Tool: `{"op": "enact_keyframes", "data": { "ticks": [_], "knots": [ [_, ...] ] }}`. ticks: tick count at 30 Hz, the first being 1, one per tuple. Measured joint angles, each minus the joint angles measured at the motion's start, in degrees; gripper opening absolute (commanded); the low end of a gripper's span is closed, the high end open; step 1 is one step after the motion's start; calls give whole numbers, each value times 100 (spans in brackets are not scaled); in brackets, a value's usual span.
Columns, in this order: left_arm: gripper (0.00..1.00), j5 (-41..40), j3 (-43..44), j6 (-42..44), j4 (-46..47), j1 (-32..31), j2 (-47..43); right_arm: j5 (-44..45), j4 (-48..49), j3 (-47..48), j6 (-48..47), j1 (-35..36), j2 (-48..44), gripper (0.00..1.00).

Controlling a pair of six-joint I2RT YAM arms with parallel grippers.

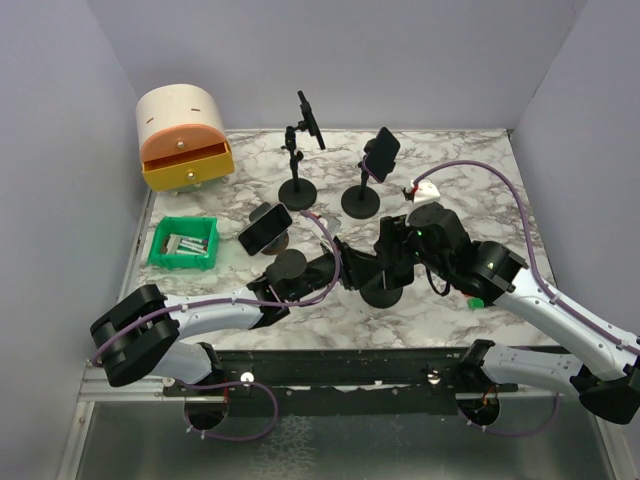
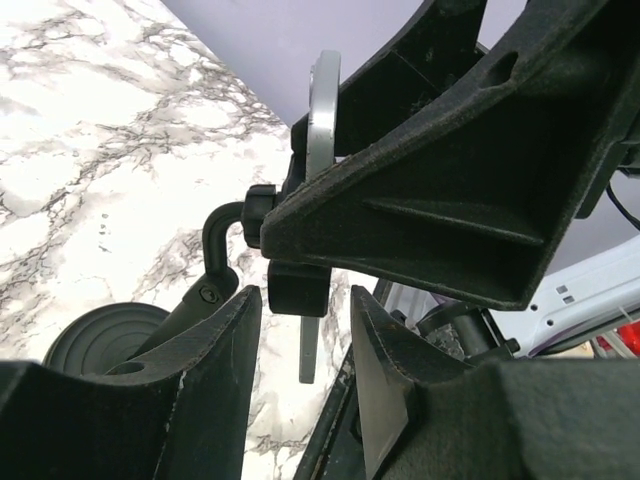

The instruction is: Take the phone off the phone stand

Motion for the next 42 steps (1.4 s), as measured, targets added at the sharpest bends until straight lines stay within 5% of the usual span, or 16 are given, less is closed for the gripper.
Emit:
{"op": "enact_keyframes", "data": {
  "ticks": [8, 19, 23, 42],
  "knots": [
    [40, -289, 168, 63, -236, -122, 2, 7, -2, 0, 55, 0, 4, 24],
    [0, -601, 247, 238, -437, -210, 7, 24, -2, 0, 61, 0, 7, 18],
    [0, -649, 219, 289, -452, -225, -35, 44, 0, 0, 83, 0, 4, 1],
    [0, -896, -358, 221, -94, -271, -503, -7, 481, -468, 629, 116, -396, 0]
  ]
}}
